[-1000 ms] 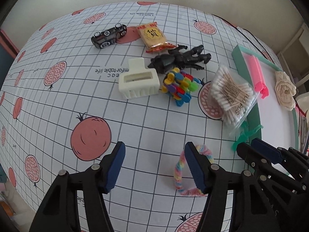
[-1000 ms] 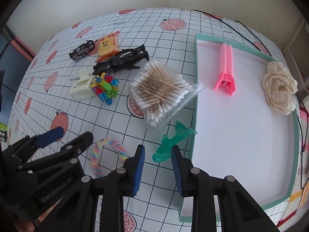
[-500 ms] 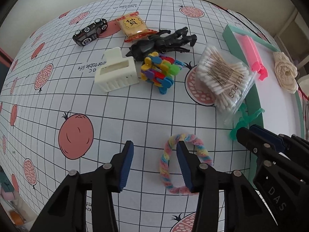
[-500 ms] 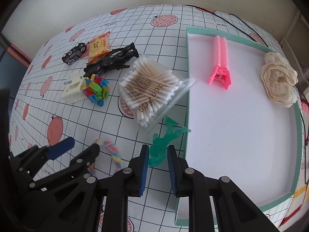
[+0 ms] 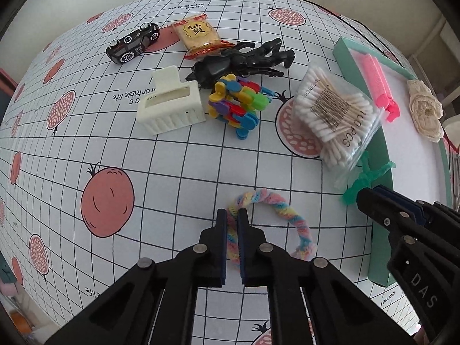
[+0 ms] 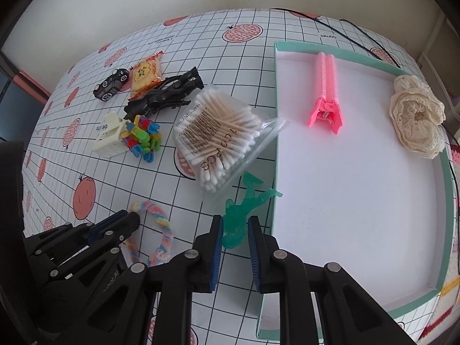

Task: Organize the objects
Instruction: 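Grasp the green plastic figure with the right tool while the left tool grasps the rainbow pipe-cleaner ring, then carry the rainbow ring with the left tool while the right tool carries the green figure into the tray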

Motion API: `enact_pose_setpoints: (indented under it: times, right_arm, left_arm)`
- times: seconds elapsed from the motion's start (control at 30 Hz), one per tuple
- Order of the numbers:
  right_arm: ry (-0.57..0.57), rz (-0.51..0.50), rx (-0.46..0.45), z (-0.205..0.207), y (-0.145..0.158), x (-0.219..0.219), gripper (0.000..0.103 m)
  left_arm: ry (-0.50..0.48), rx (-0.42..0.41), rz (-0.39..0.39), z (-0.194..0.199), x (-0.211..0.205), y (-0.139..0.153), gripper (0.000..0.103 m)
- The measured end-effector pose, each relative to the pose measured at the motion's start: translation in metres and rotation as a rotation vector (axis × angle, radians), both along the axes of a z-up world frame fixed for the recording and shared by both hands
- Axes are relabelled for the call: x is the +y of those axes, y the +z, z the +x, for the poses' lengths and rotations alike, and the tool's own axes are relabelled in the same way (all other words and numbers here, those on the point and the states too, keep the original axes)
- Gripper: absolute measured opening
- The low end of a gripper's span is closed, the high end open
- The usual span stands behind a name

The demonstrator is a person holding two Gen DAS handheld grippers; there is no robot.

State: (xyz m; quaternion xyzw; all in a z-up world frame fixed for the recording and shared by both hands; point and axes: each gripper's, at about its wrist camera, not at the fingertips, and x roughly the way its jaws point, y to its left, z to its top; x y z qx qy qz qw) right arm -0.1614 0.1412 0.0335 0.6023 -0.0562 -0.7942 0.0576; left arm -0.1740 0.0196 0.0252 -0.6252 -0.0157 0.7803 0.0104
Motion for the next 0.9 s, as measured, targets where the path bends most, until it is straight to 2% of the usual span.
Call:
enact_pose_setpoints:
  times: [0.27, 0.43, 0.57, 0.9]
  right_arm:
    - [0.005, -0.035, 0.018, 0.003, 0.007, 0.006, 0.012]
    - [0.007, -0.046, 0.039, 0.007, 0.017, 0.010, 0.012]
    - [0.008, -0.065, 0.065, 0.011, 0.029, 0.015, 0.011]
    - [0.021, -0.116, 0.135, 0.022, 0.058, 0.025, 0.011]
  left_arm:
    - [0.026, 0.024, 0.013, 0.000, -0.005, 0.011, 0.006]
    - [0.039, 0.067, 0.020, 0.000, -0.008, 0.026, 0.006]
    - [0.056, 0.100, 0.028, 0.004, -0.025, 0.034, 0.006]
    - [0.095, 0.197, 0.016, 0.003, -0.030, 0.055, 0.006]
